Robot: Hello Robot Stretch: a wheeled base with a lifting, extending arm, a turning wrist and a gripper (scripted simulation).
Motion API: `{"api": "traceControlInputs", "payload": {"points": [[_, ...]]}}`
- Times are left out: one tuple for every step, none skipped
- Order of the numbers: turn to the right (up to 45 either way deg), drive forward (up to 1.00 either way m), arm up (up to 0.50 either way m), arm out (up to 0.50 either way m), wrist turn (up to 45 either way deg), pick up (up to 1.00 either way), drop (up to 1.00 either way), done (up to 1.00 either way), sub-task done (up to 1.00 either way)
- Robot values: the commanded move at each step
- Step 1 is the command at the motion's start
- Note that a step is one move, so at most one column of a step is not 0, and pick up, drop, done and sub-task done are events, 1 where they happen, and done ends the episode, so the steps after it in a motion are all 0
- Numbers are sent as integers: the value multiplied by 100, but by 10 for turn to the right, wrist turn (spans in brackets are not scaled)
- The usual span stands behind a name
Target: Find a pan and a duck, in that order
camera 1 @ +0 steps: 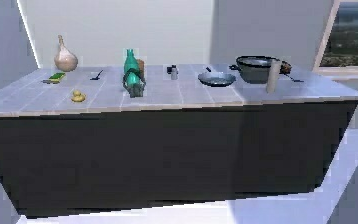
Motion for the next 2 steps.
{"api": "traceControlInputs", "payload": {"points": [[90,0,0,0,0,0,0,0,0],[0,65,0,0,0,0,0,0,0]]}}
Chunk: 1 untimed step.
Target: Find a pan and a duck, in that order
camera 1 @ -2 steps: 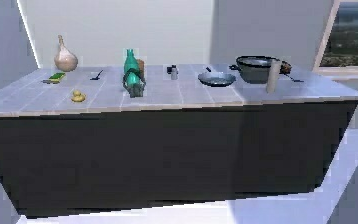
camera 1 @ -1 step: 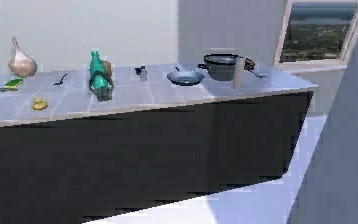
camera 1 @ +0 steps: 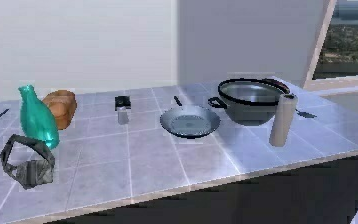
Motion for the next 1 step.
{"api": "traceControlInputs", "payload": {"points": [[0,0,0,0,0,0,0,0,100]]}}
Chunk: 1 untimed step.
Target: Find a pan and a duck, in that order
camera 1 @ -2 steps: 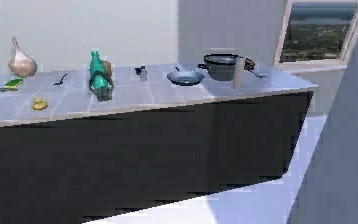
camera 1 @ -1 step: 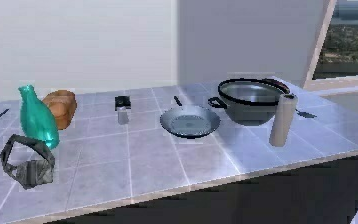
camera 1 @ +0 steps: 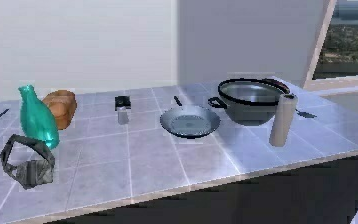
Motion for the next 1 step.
{"api": "traceControlInputs", "payload": {"points": [[-450,0,0,0,0,0,0,0,0]]}}
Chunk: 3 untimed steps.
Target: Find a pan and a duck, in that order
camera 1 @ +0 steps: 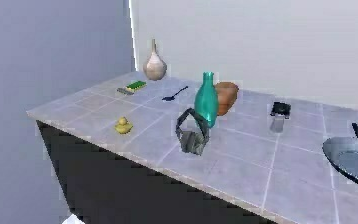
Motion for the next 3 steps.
{"api": "traceControlInputs", "payload": {"points": [[-450,0,0,0,0,0,0,0,0],[-150,0,0,0,0,0,0,0,0],[0,15,0,0,0,0,0,0,0]]}}
